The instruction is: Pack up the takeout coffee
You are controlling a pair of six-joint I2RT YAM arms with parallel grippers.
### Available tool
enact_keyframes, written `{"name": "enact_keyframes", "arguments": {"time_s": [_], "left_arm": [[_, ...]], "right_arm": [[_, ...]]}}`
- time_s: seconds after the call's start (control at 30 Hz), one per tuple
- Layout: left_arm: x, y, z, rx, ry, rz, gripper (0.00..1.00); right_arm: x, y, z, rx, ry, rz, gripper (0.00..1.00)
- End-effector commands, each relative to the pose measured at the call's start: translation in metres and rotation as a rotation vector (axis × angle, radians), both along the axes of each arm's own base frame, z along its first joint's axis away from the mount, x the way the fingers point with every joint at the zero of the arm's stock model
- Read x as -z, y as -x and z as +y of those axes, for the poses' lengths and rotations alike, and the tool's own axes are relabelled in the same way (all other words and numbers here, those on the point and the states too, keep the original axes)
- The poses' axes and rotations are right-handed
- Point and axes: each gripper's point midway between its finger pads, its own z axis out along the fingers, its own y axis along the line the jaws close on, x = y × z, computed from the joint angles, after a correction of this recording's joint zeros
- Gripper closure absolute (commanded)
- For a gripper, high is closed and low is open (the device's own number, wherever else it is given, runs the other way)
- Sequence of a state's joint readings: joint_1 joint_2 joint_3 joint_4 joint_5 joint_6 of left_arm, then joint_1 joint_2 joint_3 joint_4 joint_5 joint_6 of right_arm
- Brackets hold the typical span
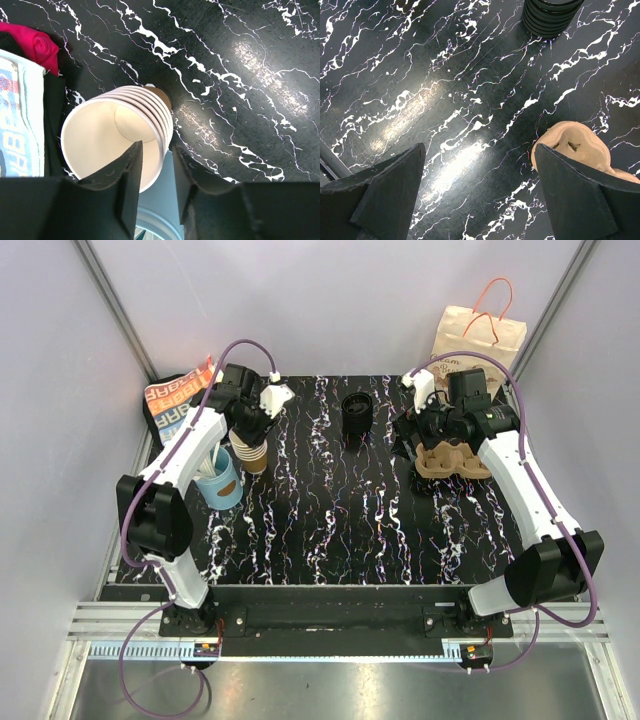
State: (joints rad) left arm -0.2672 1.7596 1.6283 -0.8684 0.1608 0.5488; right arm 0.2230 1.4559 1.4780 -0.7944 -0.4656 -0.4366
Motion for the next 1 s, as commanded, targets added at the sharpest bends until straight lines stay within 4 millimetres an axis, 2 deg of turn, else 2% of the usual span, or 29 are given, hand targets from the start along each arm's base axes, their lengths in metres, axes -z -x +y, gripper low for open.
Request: {"name": "enact_keyframes", "arguments": {"time_s": [0.0, 0.23, 0.63, 0.97], "left_arm": [[-0.013, -0.013, 0.001, -0.012, 0.011, -0.042, 0.67], [-0.008, -0.011, 0.003, -0.012, 0.004, -0.024, 0.67], [-0.008, -0.011, 0.004, -0.012, 0.007, -0.019, 0.85], [-0.018, -0.013, 0.004, -0.023, 0.015, -0.042, 0.94]], "right_arm": [[-0.016, 0.003, 0.007, -0.02, -0.032, -0.051, 0.05], [-0.015, 0.003, 0.009, -0.021, -0.037, -0.048, 0.05], [-0.016, 0.002, 0.009, -0.016, -0.035, -0.052, 0.06], [-0.016, 0.003, 0.01, -0.016, -0.038, -0.051, 0.06]]}}
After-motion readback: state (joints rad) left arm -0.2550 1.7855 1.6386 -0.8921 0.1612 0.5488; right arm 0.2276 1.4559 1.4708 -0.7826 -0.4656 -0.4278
